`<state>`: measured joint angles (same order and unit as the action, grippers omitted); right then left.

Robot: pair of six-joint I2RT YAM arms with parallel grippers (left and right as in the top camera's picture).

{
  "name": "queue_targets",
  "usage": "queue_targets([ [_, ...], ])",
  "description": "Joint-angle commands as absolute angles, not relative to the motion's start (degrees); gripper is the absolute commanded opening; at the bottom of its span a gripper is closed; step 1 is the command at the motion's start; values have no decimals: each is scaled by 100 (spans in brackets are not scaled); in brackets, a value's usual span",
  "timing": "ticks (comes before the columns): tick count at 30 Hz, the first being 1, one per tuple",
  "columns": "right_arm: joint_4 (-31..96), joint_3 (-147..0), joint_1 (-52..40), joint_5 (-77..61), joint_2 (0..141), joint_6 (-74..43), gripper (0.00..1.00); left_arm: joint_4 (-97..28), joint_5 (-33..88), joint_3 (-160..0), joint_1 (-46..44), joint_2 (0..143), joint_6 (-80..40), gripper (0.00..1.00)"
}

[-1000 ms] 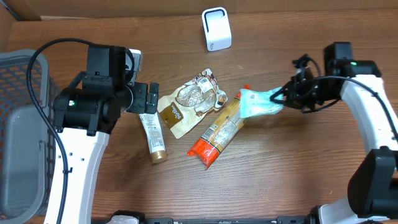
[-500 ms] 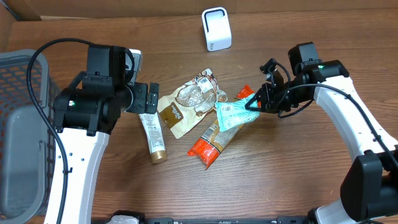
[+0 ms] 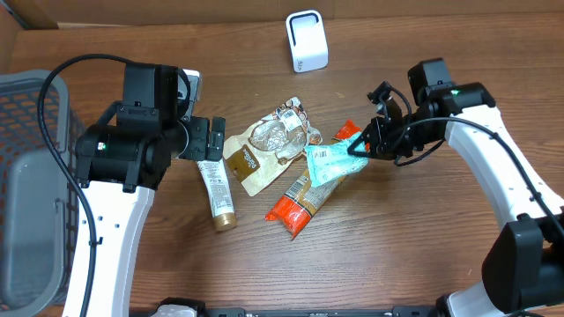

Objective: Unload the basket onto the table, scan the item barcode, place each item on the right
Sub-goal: 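Carry the mint-green packet up toward the white scanner, then hold the mint-green packet in front of the white scanner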

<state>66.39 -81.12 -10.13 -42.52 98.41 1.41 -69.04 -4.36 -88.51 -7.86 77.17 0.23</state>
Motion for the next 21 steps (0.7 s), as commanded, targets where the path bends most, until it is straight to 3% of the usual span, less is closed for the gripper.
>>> queue_targets([
  [1, 6823, -9065, -1039, -3785, 9568, 5, 4, -6897, -489, -8897, -779, 7758, 130, 100],
  [4, 6617, -9907, -1361, -2187, 9568, -362, 4, -6897, -489, -8897, -779, 7758, 130, 99],
  [9, 5052, -9959, -2349, 1509, 9703, -410, 4, -6897, -489, -8897, -779, 7758, 130, 100],
  [15, 2720, -9957, -3055, 3712, 10460, 2191, 4, -6897, -489, -8897, -779, 7758, 130, 99],
  [21, 642, -9957, -3107, 3962, 11340, 4226, 4, -6897, -489, -8897, -779, 7758, 130, 100],
])
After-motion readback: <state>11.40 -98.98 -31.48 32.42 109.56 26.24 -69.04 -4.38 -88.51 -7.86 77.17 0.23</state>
